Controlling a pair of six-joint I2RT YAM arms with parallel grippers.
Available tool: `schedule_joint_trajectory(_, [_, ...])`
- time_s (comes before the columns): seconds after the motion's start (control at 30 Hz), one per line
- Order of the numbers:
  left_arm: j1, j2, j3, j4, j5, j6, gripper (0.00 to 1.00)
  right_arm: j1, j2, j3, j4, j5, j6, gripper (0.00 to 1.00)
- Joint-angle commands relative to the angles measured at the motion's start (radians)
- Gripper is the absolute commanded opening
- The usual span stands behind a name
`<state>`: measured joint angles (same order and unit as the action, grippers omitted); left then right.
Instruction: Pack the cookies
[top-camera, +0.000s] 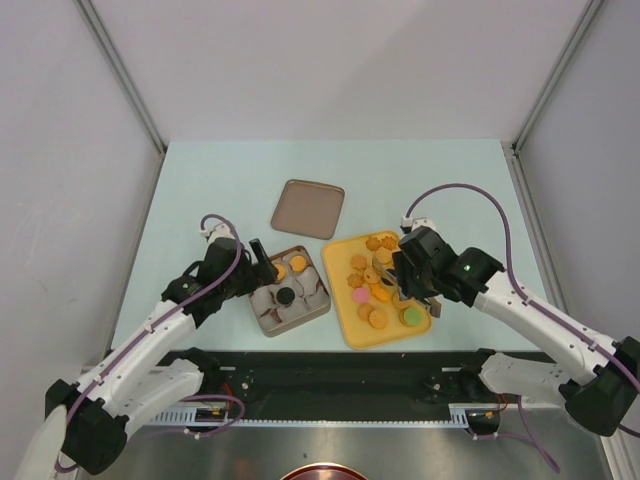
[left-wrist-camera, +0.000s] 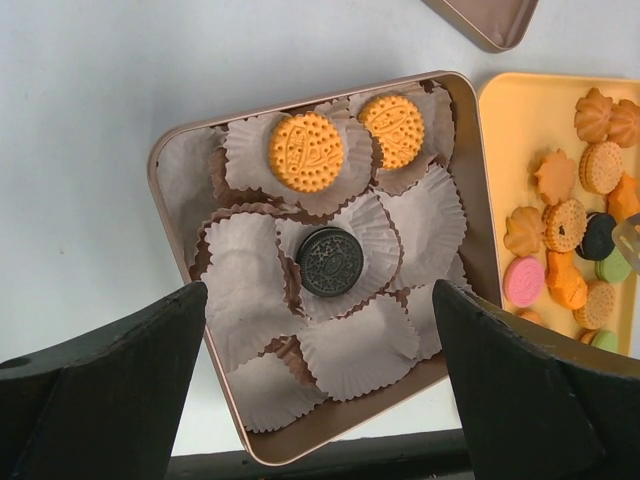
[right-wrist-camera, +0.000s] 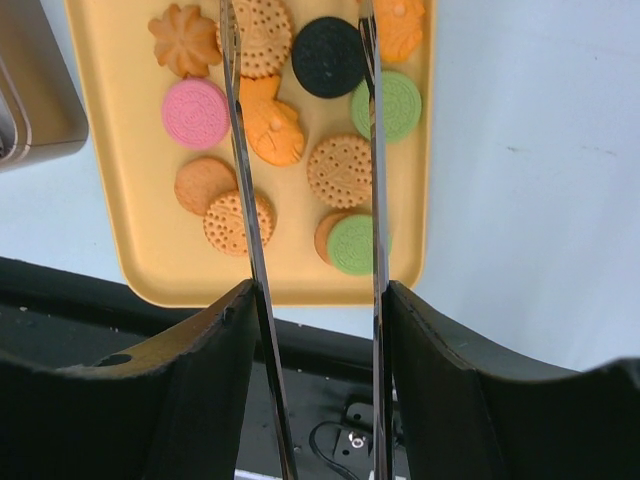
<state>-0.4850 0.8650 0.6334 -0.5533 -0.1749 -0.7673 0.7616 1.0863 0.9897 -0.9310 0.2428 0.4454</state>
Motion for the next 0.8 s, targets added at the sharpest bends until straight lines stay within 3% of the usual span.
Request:
schedule_joint_trajectory(0.0, [0.005,0.003,-0.011,0.041,0.02,-0.001,1.0,-0.008,-0.042,-0.005,-0.04,0.006,0.033,0.57])
schedule_joint_trajectory(0.77, [0.005,0.012,-0.014,0.053,0.028,0.0,1.0,-0.022,0.058,-0.022,-0.069,-0.04,0.033,0.56])
